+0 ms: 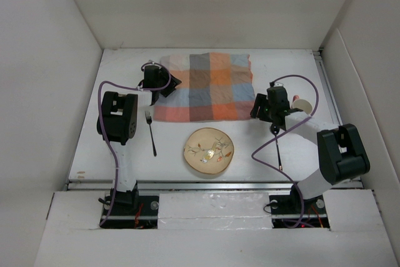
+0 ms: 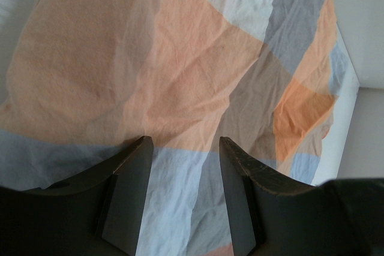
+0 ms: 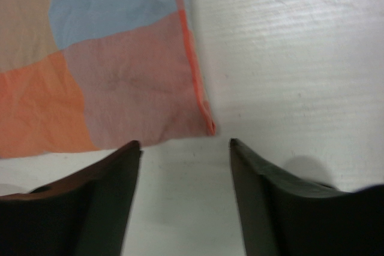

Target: Set the dinner table for one person

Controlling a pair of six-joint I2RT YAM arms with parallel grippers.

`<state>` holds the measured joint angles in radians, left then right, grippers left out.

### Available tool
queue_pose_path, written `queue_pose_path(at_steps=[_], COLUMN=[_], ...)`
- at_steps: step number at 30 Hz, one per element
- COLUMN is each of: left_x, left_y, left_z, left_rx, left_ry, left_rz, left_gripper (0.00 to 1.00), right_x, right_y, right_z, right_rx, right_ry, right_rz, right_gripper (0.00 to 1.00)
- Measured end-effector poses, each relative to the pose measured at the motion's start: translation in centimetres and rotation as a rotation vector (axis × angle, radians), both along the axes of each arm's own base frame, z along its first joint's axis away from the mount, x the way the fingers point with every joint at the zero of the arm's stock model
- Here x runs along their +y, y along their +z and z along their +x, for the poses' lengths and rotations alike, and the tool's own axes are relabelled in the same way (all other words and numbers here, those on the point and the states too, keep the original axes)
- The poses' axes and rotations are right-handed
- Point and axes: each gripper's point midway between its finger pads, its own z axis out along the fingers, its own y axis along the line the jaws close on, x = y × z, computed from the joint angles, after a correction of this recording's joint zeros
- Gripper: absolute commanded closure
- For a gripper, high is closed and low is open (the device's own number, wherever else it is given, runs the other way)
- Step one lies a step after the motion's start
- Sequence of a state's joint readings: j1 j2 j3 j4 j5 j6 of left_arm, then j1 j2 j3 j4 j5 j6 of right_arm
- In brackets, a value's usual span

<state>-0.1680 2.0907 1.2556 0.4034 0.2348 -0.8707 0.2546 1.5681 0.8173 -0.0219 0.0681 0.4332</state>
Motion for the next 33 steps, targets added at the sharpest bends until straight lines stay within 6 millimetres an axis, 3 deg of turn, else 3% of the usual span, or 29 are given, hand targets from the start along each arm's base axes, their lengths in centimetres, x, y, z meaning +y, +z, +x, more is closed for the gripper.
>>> queue_pose_path(at_steps=[2,5,8,10,13,14,16,23,28,30,33], left_x=[0.1,0.2,0.3,0.4,0.5,0.5,0.6,1.6,2.5,2.6,2.8], left_y=[0.2,1.7,2.5,2.6,2.4,2.3,2.2,1.3,-0.2,-0.5,-0.6], left_z=[-0.1,0.1,0.3,0.3,0.2,0.1,0.0,-0.2,-2.2,-3.0,-4.4], left_rx=[-0.001,-0.030,-0.050,-0.053,-0.045,-0.039,-0.036,-0.012,0.030,0.040,0.046], left_ry=[0.005,0.010,0.013,0.014,0.013,0.012,0.013,0.058,0.088,0.098,0.113], left_rz=[0.004,0.004,0.010,0.019,0.028,0.029,0.031,0.070,0.088,0.083,0.062], left_gripper=[0.55,0.55,0.55,0.54,0.55,0.54,0.54,0.55,0.55,0.55,0.55], right_x=[-0.3,-0.3,-0.1,0.1,0.6,0.7,1.0,1.3,1.2,1.2,0.9], right_y=[0.4,0.7,-0.2,-0.8,-1.6,-1.8,-2.1,-2.1,-1.9,-1.8,-1.5], right_z=[-0.9,-0.8,0.0,0.4,0.9,1.1,1.2,0.1,-1.0,-1.8,-2.7], right_rx=[-0.009,-0.013,0.018,0.034,0.057,0.061,0.066,0.043,0.030,0.021,0.011], right_ry=[-0.006,-0.012,-0.026,-0.037,-0.051,-0.054,-0.063,-0.103,-0.126,-0.135,-0.149], right_rz=[0.010,0.043,0.071,0.100,0.150,0.166,0.198,0.269,0.306,0.323,0.339], right_gripper=[0.24,0.29,0.45,0.48,0.69,0.81,0.85,0.89,0.91,0.86,0.68])
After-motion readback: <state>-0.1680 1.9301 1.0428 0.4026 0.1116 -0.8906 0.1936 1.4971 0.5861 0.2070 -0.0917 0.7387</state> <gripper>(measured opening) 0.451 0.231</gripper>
